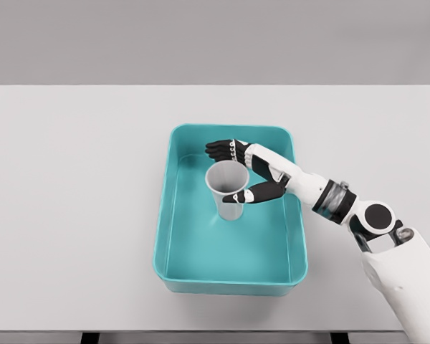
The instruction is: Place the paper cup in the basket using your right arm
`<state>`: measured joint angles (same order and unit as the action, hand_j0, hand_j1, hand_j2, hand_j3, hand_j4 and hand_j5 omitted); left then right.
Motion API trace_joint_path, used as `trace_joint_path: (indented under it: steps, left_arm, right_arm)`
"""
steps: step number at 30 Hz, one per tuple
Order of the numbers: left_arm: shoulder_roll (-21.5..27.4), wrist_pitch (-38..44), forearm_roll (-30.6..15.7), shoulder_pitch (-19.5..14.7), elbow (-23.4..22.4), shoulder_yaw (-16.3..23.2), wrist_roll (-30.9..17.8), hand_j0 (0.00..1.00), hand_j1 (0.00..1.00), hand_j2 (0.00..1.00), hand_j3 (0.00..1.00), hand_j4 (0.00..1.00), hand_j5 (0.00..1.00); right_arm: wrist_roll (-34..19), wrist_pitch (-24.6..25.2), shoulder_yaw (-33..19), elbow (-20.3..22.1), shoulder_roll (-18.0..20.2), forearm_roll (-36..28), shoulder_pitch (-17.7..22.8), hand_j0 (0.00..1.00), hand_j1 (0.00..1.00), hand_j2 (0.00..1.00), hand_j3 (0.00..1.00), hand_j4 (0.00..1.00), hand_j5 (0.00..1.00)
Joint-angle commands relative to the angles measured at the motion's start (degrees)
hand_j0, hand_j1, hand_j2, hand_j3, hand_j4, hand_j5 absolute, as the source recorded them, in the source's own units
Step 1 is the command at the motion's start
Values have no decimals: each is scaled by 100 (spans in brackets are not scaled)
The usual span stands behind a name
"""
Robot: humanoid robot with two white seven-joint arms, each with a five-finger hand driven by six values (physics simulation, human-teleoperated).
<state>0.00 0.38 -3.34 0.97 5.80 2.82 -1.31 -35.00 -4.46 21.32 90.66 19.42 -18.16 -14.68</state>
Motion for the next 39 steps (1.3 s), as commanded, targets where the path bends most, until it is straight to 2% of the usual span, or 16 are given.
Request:
trace_joint_path:
  steps: [1,10,22,30,39]
  left_arm:
    - [0,-3,0,0,0,-1,-1,100,100,100,100,100,100]
    - [0,-3,0,0,0,-1,-1,100,100,100,100,100,100]
    - [0,-3,0,0,0,-1,-1,100,100,100,100,100,100]
    - [0,-3,0,0,0,-1,-1,100,100,100,100,100,100]
    - [0,-3,0,0,0,-1,-1,100,100,100,100,100,100]
  right_arm:
    - [0,6,13,84,18,-39,9,88,88,88,88,88,88]
    - [0,6,13,207,62,-39,132,97,97,97,97,97,97]
    - [0,-3,13,268,62,-39,229,98,98,98,98,98,98]
    - [0,15,-13,629,211,-48,404,99,99,99,99,99,99]
    - [0,24,-40,620,238,-48,396,99,99,99,99,99,99]
